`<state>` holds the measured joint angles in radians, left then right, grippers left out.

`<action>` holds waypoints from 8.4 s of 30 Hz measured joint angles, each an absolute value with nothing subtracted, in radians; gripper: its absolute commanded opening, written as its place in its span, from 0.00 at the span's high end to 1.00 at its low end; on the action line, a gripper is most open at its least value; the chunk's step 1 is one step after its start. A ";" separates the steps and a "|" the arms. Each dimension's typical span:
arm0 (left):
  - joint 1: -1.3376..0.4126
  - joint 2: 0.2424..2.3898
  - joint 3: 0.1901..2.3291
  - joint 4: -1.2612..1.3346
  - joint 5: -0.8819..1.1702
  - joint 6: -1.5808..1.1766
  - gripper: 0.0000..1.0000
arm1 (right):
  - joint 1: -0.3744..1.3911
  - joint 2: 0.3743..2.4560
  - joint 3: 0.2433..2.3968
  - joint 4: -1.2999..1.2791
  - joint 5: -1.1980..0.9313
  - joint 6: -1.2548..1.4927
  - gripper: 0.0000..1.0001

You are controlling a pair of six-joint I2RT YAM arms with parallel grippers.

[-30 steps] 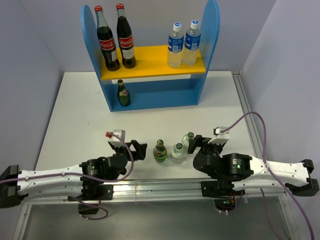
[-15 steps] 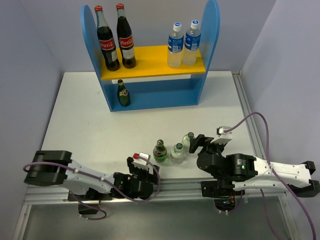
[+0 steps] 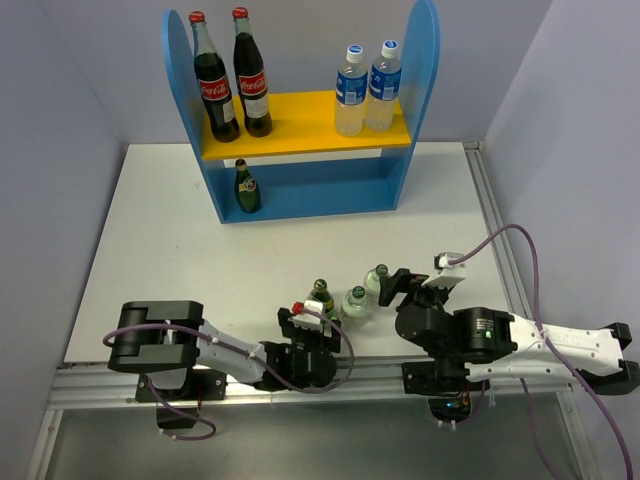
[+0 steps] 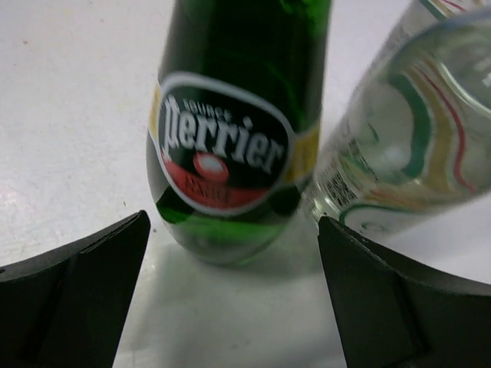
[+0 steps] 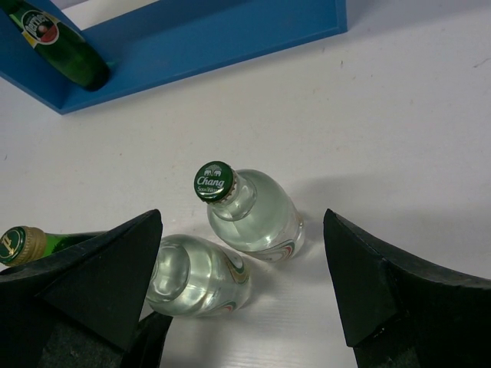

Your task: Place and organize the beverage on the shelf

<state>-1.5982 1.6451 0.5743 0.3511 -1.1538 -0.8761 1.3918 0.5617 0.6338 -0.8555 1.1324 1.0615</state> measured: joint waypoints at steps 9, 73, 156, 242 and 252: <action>-1.483 1.711 0.588 0.496 -1.154 -0.767 0.11 | 1.392 0.550 0.634 -0.852 1.132 1.055 0.07; -0.572 2.004 0.982 0.764 -0.550 -0.278 1.00 | 1.392 0.534 0.630 -0.799 1.124 1.011 0.08; -1.309 1.028 0.636 -0.385 -1.070 -0.933 0.05 | 1.548 0.719 0.528 -0.532 0.883 1.017 0.03; -1.451 1.322 0.552 0.254 -0.886 -0.516 0.01 | 0.996 0.975 0.769 -0.268 0.940 0.545 1.00; -1.453 1.555 0.639 0.685 -0.808 -0.316 0.01 | 0.837 0.984 0.771 -0.224 0.825 0.483 1.00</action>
<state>-1.4528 1.5547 0.6388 0.6853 -0.8082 -0.3164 0.8368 0.9836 0.7712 -0.2241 0.8246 0.4828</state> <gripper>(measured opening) 0.994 0.747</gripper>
